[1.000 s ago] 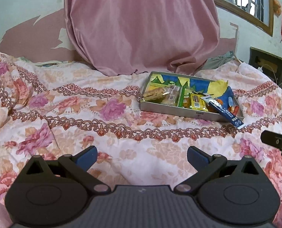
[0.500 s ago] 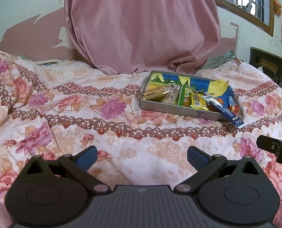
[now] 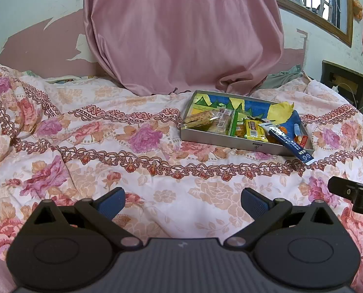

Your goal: Organize snacks

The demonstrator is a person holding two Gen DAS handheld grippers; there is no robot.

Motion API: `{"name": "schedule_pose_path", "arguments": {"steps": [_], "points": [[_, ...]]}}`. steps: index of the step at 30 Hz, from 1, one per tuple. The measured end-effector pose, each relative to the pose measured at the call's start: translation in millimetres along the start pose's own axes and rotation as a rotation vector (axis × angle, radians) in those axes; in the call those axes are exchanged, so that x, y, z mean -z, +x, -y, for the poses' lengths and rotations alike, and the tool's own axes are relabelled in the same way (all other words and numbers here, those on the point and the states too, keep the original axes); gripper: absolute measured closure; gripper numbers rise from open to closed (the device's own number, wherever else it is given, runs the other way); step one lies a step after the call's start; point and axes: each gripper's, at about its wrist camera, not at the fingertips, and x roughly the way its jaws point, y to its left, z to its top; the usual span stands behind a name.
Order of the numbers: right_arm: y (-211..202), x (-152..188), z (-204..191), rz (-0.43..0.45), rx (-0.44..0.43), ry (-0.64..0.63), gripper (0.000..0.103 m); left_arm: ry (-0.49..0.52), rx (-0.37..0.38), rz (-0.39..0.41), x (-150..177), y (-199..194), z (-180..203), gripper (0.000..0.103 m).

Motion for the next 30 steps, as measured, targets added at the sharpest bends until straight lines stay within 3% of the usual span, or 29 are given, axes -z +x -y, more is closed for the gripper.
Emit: {"name": "schedule_pose_path", "arguments": {"steps": [30], "points": [[4.2, 3.1, -4.5, -0.032, -0.018, -0.031, 0.001, -0.008, -0.012, -0.041, 2.4, 3.5, -2.7, 0.001]]}}
